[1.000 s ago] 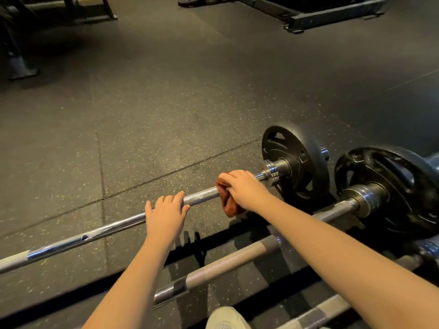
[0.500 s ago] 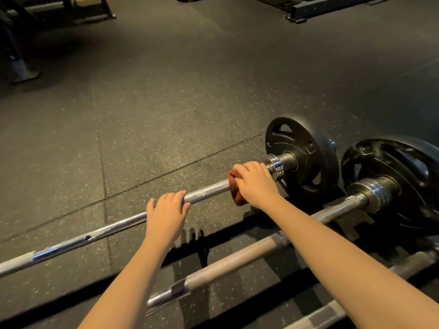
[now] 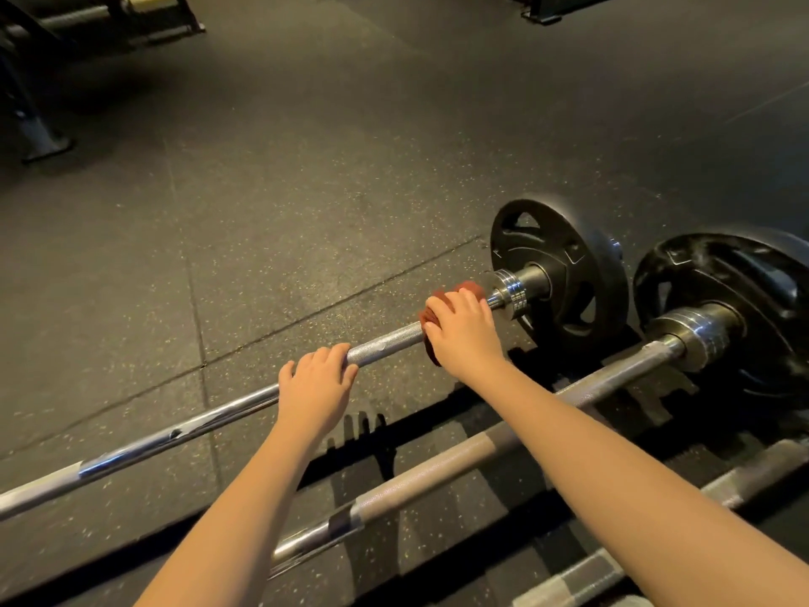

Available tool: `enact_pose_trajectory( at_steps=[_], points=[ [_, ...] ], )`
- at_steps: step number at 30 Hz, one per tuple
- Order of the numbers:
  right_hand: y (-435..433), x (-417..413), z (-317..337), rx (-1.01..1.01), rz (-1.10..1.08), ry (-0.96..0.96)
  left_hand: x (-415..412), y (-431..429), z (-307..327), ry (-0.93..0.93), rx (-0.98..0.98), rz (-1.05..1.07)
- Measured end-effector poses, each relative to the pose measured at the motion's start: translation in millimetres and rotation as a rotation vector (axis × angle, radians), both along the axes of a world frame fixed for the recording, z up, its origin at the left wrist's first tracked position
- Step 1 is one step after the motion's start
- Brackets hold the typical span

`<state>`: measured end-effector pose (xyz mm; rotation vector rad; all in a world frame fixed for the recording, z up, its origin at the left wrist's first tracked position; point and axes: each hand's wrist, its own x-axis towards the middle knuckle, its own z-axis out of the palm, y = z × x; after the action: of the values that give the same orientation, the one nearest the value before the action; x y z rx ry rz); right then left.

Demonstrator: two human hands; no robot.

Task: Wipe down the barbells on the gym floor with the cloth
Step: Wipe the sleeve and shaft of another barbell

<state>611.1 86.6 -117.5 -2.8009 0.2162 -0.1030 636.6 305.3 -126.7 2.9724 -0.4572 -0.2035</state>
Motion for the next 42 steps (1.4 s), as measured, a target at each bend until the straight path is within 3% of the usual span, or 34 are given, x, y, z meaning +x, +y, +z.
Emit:
enact_pose_trajectory(
  at_steps=[3,6,8,11,15,18,21,24,27,29,32,38,42],
  points=[
    [36,-9,-5,0.026,0.13,-0.045,-1,4,1,-0.012,0.016,-0.014],
    [13,4,-3,0.037,0.265,-0.027,7,8,6,0.091,0.012,-0.051],
    [-8,15,0,0.031,0.217,0.004,12,16,9,0.141,0.017,-0.082],
    [12,7,-10,0.005,0.047,-0.086,13,31,7,0.071,0.042,-0.037],
    [46,-15,-28,0.053,0.15,-0.188,9,33,0,0.001,0.042,-0.033],
    [29,13,-13,-0.015,0.232,-0.089,8,35,-1,-0.025,0.021,-0.041],
    [36,37,-3,-0.003,0.125,0.044,7,35,-2,-0.021,0.01,-0.029],
    [63,10,-15,0.131,0.148,-0.117,8,33,-2,-0.027,0.016,-0.043],
    [73,-4,-27,0.052,0.188,-0.2,7,34,-3,-0.052,0.032,-0.041],
    [73,21,-15,-0.044,0.17,-0.121,6,35,-4,-0.057,0.033,-0.035],
    [75,51,0,-0.117,0.185,0.144,6,36,-5,-0.035,0.047,-0.039],
    [83,4,-22,-0.11,0.187,-0.164,4,36,-7,-0.064,0.003,-0.037],
    [84,56,5,-0.136,0.191,0.186,0,36,-10,-0.116,-0.017,-0.029]
  ],
)
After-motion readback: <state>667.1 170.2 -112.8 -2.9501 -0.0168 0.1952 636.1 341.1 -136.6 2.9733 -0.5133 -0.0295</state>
